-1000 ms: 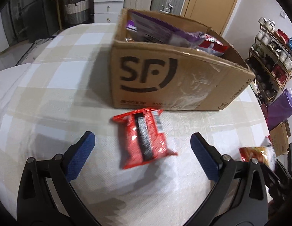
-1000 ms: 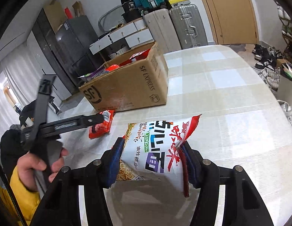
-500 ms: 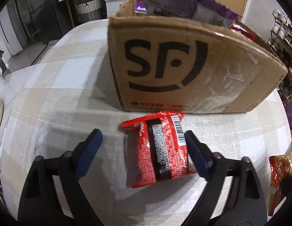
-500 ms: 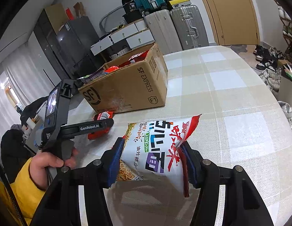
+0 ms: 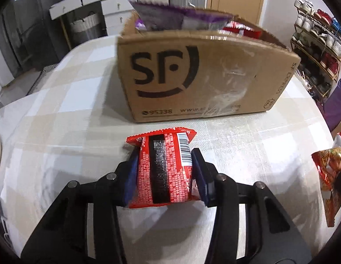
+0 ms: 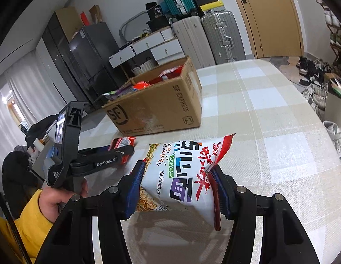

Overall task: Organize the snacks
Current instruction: 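Lift and carry the noodle bag and red chocolate bar over the box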

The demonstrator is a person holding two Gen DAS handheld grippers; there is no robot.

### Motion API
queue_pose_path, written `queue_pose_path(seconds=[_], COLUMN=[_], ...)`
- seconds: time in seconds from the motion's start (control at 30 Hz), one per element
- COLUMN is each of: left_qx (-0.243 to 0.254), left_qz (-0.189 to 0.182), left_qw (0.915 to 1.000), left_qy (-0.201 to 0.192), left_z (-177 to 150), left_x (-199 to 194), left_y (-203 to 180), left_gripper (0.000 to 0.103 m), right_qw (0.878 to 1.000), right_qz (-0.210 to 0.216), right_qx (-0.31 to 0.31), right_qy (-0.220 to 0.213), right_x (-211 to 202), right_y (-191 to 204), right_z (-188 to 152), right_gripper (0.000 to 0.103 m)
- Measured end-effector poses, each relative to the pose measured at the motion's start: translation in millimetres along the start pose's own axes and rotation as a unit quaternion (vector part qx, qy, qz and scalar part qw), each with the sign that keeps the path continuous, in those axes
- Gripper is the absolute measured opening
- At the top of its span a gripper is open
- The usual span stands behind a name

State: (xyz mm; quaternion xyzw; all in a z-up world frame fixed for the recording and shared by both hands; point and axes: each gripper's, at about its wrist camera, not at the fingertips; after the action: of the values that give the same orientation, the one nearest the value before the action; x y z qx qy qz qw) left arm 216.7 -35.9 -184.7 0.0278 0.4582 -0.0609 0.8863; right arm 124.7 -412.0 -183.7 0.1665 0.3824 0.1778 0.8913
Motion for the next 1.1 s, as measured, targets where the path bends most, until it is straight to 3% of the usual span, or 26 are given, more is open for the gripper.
queue_pose_path(seconds=[0.5,0.87,1.1], left_qx=[-0.020,0.005,-0.003], left_qz=[-0.001,-0.016,-0.050], left_qw=[0.9933,0.9727,0.9633], left_qy=[-0.114,-0.231,-0.264], left_z=[-17,-22,-41], left_x=[-147,-296,-375], left_y=[26,26,40], left_gripper=[0.043,0.043,0.043], right_qw=[0.996,0.986,0.979], right_qz=[0.039,0.090,0.115], right_qx=[-0.053,-0.081,-0.096], right_qy=[-0.062,-0.117,-0.138], right_x=[-63,-127,-161], right_y=[61,115,152], right_z=[3,33,40], right_gripper=[0.058,0.059,0.059])
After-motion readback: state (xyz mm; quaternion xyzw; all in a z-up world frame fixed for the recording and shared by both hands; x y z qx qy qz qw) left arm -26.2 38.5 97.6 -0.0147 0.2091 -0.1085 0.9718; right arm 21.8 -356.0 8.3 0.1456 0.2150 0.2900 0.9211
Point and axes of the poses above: each gripper's, at about its wrist camera, not at the fingertips, and x roughly the way its jaws point, y to its left, z to its top, and after that the axes turned 8 degrees about x, right-handed
